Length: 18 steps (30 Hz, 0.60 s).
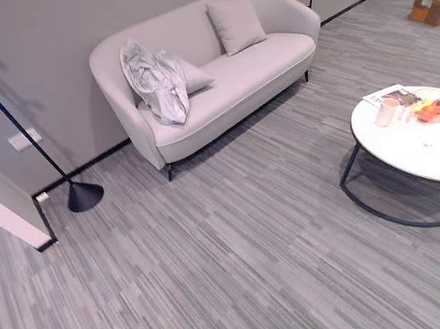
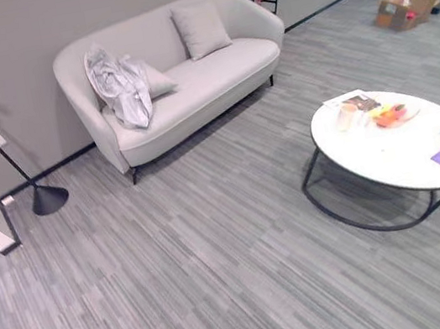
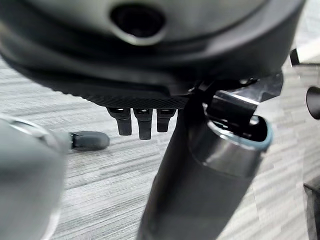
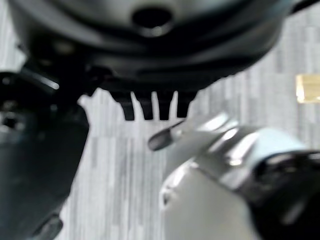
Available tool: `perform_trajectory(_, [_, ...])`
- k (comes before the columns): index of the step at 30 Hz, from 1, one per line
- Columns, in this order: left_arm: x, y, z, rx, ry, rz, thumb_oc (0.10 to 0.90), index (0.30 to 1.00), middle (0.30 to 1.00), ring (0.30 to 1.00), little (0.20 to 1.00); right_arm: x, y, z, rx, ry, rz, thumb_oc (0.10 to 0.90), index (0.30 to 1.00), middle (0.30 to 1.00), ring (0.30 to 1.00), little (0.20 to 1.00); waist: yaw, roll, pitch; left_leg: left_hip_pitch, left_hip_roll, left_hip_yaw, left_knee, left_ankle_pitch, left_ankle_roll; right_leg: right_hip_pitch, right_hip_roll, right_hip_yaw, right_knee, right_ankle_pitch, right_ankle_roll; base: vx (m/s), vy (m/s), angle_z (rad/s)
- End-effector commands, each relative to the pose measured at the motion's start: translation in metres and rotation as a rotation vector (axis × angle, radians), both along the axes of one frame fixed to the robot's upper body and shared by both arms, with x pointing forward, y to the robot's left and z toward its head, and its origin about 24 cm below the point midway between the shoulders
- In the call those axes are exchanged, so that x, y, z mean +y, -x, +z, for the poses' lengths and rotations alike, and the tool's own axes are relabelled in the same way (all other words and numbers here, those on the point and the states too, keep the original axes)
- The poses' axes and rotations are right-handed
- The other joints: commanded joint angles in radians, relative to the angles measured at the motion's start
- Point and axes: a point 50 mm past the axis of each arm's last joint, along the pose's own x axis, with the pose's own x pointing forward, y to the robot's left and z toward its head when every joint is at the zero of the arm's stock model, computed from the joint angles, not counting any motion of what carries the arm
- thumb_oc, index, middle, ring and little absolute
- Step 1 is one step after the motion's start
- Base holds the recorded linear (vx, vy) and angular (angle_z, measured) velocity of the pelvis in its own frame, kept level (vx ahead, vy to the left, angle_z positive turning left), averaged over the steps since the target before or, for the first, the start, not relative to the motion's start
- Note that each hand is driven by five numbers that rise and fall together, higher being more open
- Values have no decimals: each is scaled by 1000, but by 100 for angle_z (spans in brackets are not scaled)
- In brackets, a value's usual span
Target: Hang the clothes on the sofa on the clothes rack.
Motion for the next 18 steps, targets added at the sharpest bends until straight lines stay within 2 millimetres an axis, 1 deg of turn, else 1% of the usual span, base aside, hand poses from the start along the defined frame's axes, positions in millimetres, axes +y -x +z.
perform_trajectory(1, [6, -1, 1, 10, -8, 48, 800, 900, 900, 900, 900, 14, -2, -3, -8, -30, -29, 800, 900, 900, 900, 900, 21, -56, -28, -39, -24, -67, 1, -72, -10, 1, -11, 13, 6, -16, 13, 3, -40, 7])
perform_trajectory(5, [2, 4, 0, 21, 4, 42, 800, 900, 900, 900, 900, 18, -5, -4, -16, -40, 27, 800, 900, 900, 900, 900, 20, -56, -33, -32, -19, -77, 1, -62, -17, 12, -2, 0, 6, -25, 6, 0, -82, 11])
perform_trajectory(7, [2, 2, 0, 13, 16, 59, 800, 900, 900, 900, 900, 21, -1, -4, 0, -50, 66, 800, 900, 900, 900, 900, 21, -54, -39, -30, -13, -83, 1, -57, -24, 19, 4, -15, 6, -35, 2, 9, -65, 6])
perform_trajectory(11, [0, 4, -1, 21, 16, 49, 800, 900, 900, 900, 900, 21, 3, -4, 20, -59, 99, 800, 900, 900, 900, 900, 15, -50, -40, -25, -11, -86, 1, -54, -26, 23, 7, -18, 6, -38, -1, 28, -41, 8])
perform_trajectory(16, [-2, 4, -1, 24, 15, 28, 800, 900, 900, 900, 900, 19, 4, -4, 22, -57, 135, 800, 900, 900, 900, 900, 12, -46, -40, -16, -13, -83, 1, -61, -25, 30, 5, -18, 6, -38, -1, 42, 5, 2])
perform_trajectory(18, [-4, 0, -1, 14, 13, 2, 800, 900, 900, 900, 900, 16, 2, -3, 23, -47, 182, 800, 900, 900, 900, 900, 7, -43, -39, -11, -20, -87, 1, -70, -20, 36, -1, -18, 6, -36, 2, 70, 54, 1])
